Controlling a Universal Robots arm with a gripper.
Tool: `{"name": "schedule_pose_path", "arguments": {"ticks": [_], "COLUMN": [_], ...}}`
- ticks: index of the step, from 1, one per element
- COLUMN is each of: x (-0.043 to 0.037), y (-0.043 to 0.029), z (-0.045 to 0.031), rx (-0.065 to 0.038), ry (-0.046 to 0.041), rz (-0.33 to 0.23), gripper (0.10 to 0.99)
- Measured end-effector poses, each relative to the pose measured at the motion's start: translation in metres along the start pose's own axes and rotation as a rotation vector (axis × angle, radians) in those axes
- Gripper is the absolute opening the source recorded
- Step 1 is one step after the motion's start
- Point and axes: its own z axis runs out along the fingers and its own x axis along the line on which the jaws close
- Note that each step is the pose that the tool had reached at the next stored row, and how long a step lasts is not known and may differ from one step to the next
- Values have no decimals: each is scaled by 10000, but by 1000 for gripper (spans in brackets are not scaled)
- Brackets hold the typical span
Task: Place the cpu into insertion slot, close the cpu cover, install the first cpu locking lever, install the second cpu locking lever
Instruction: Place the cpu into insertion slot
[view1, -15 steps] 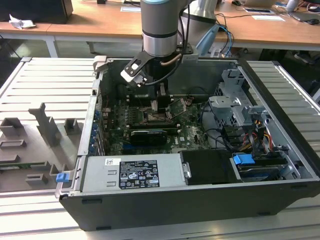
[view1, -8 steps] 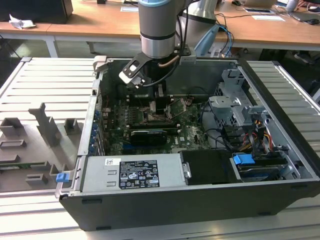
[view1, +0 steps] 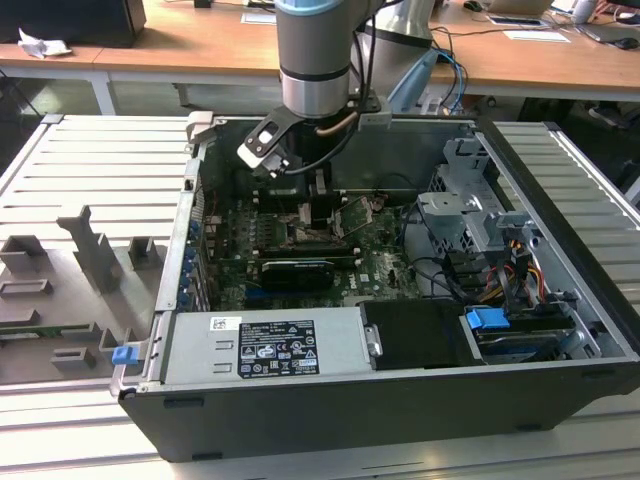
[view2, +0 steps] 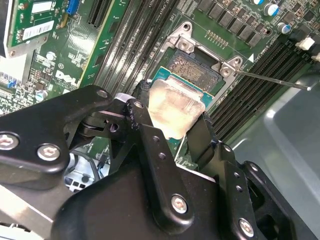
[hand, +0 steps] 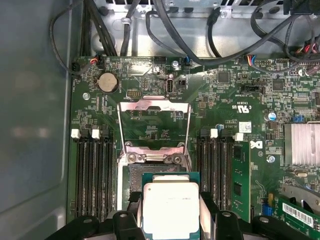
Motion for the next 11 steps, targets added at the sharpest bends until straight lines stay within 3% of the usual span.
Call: {"name": "schedule_pose_path", "arguments": {"ticks": [6, 11], "x": [8, 52], "y": [-8, -15], "z": [18, 76], "rx": [-1, -1], "ry": [2, 2], "rz": [0, 1], "gripper": [541, 541]}}
